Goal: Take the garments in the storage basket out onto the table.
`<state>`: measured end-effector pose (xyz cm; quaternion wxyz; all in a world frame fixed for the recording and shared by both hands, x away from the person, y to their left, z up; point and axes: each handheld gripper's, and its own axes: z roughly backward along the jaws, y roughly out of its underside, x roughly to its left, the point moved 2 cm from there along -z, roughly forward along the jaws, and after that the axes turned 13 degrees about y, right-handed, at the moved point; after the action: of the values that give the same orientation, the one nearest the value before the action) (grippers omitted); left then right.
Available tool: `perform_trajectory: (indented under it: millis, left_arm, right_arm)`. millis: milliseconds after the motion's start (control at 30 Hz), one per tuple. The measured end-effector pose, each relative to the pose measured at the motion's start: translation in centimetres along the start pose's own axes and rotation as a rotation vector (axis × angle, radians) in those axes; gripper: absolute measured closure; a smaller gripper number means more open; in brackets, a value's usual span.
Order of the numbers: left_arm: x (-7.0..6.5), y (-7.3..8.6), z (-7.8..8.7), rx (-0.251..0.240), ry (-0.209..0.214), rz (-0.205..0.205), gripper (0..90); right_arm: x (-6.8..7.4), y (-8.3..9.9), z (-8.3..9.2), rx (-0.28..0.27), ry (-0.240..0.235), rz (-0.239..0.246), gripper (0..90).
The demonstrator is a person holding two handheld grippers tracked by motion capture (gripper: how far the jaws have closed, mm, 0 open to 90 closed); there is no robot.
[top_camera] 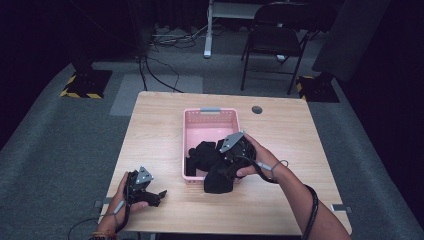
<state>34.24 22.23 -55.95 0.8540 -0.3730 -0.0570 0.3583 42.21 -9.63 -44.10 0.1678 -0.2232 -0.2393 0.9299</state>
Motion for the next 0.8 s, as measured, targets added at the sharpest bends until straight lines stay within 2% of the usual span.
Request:
perform_trajectory:
  millis: [67, 200, 300, 500, 633, 800]
  left_arm:
    - [0.0, 0.0, 0.0, 0.000, 0.000, 0.000, 0.0]
    - [0.0, 0.0, 0.0, 0.000, 0.000, 0.000, 0.0]
    - [0.0, 0.0, 0.0, 0.000, 0.000, 0.000, 0.0]
    - [0.0, 0.0, 0.0, 0.000, 0.000, 0.000, 0.0]
    - [0.0, 0.0, 0.0, 0.000, 0.000, 0.000, 0.0]
    - [0.0, 0.0, 0.0, -0.001, 0.000, 0.001, 0.0]
  right_arm:
    - [0.0, -0.2, -0.8, 0.032, -0.011, -0.007, 3.0]
    - [-0.1, -0.6, -1.6, 0.058, -0.018, -0.012, 2.3]
    - [-0.2, -1.0, -2.5, 0.105, -0.015, -0.017, 2.5]
    - [0.1, -1.0, -4.0, 0.160, -0.005, -0.002, 2.5]
    - [0.1, -1.0, -4.7, 0.183, 0.000, -0.006, 7.6]
    - [0.2, -0.9, -5.2, 0.199, 0.006, 0.014, 15.1]
